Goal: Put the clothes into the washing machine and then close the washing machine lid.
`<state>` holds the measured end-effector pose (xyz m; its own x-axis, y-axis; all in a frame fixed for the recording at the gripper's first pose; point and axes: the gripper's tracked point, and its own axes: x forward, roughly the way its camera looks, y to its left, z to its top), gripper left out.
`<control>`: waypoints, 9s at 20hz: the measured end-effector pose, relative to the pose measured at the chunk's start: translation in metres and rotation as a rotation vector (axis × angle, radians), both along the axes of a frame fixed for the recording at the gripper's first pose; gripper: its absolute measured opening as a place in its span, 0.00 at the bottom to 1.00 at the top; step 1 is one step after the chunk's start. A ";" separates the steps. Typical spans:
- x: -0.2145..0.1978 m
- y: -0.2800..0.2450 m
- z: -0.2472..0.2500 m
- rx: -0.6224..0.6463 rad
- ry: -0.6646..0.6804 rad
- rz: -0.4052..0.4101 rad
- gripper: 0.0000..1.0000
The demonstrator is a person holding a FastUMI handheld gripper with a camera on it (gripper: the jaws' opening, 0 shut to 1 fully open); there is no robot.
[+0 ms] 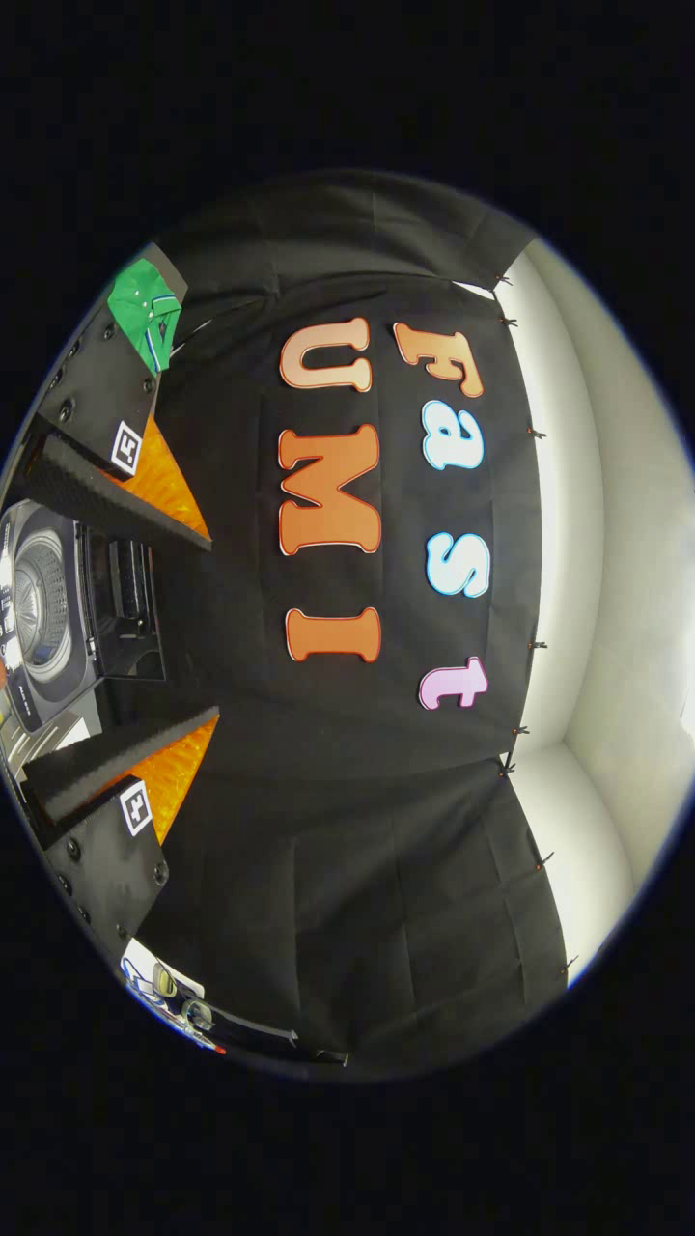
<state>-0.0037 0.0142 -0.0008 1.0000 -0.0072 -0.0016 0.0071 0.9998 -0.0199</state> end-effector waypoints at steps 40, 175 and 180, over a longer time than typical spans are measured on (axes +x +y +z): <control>-0.042 0.433 -0.235 -0.073 0.508 0.553 0.99; 0.127 -0.001 -0.495 -0.107 1.021 0.231 0.94; 0.127 -0.005 -0.452 -0.128 0.958 0.256 1.00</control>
<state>0.1232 0.0095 -0.4532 0.5487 0.1521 -0.8220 -0.2839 0.9588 -0.0121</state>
